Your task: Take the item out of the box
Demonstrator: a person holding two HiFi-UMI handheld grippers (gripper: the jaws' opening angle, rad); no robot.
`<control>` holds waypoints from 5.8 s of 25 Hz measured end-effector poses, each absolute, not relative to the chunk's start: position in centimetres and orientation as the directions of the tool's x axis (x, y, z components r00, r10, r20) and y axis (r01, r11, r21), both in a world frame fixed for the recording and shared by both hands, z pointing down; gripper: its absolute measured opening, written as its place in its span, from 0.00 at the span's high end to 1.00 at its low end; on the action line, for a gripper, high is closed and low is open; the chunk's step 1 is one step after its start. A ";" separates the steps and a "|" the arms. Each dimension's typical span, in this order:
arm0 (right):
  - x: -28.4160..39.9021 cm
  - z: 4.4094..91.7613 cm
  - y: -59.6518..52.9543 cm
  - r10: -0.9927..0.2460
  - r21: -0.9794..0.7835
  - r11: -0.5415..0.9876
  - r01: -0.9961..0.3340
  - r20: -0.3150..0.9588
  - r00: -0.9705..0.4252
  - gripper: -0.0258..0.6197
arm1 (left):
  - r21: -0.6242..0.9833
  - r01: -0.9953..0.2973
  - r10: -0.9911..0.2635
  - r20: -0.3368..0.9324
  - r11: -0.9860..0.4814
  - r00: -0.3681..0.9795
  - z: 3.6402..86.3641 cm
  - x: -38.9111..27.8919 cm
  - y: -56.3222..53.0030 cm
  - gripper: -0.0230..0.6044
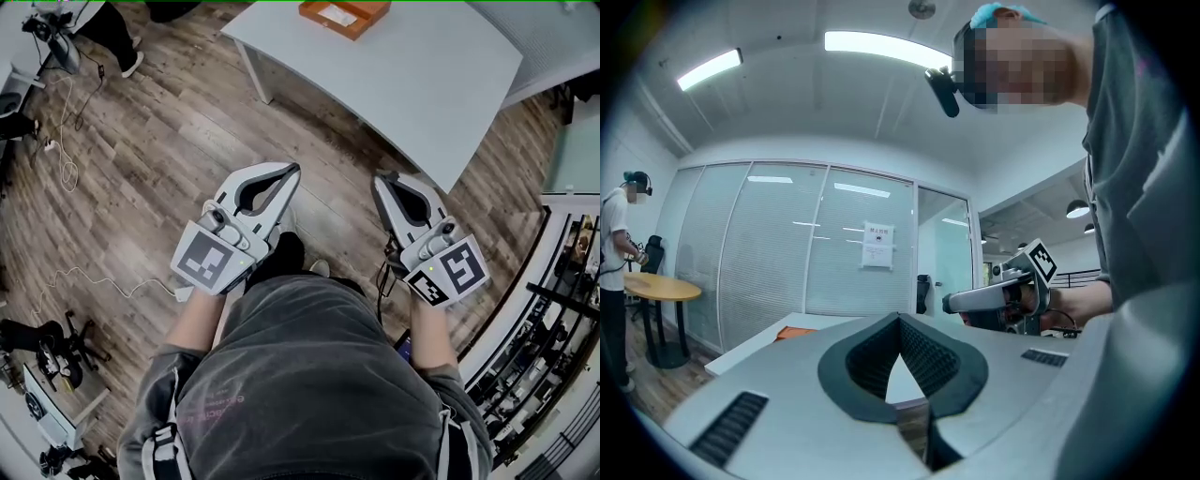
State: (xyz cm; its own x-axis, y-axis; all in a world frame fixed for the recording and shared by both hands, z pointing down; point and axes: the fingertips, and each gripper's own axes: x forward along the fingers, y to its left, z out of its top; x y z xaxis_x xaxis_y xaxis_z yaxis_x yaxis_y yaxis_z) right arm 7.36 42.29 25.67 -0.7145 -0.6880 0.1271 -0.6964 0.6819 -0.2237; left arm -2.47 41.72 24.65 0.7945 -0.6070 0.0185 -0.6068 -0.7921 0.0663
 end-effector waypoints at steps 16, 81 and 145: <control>-0.3 25.4 28.9 -0.698 -0.230 0.662 -0.714 0.158 -0.698 0.95 | 0.096 -0.564 -0.566 0.007 -0.820 0.824 24.3 -8.9 28.2 0.94; 7.2 29.6 -3.9 -0.661 -0.265 0.677 -0.687 0.194 -0.725 0.95 | 0.126 -0.587 -0.582 0.075 -0.800 0.810 28.2 -0.8 -4.5 0.95; 11.2 46.6 -25.6 -0.666 -0.235 0.486 -0.842 0.525 -0.531 0.95 | 0.272 -0.470 -0.432 0.190 -0.840 0.882 38.1 -0.6 -23.5 0.95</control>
